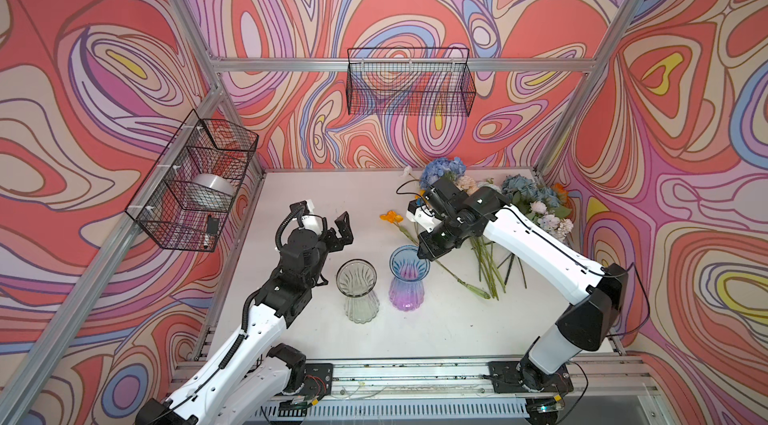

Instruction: Arrange the flowers into the vase

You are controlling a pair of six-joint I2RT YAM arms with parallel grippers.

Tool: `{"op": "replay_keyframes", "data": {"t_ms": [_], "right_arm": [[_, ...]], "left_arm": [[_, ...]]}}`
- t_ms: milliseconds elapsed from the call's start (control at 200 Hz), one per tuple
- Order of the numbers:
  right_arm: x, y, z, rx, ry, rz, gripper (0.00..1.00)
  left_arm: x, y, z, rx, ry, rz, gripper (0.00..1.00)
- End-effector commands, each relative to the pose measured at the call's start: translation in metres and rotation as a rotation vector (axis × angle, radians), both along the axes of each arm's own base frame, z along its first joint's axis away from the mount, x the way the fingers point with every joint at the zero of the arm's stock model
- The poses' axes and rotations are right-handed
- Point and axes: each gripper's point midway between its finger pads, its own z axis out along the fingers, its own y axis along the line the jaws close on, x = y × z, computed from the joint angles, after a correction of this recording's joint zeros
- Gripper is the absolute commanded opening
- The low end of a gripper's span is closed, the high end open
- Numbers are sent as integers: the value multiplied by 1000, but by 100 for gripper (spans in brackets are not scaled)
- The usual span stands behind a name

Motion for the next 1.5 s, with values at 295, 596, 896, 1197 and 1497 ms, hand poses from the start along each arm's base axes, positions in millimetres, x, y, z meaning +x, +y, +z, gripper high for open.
{"op": "replay_keyframes", "data": {"t_ms": [295,596,896,1197,1497], "right_arm": [[81,23,-8,-25,-144,-39,14],[96,32,42,123,-293,-98,61],[134,-20,23,108,-421,-364,89],[131,-64,6,9,-484,-457,92],[128,-79,8,-39,-529,-462,92]], "left_arm": [[-30,25,2,83,64,55,100],[-84,22,-1,168,342,-101,98],[-119,-14,-22,34,577,-307,88],[-117,-40,-44,-61,662,-399,65],[-120,-40,-70,-45,727,-397,34]]}}
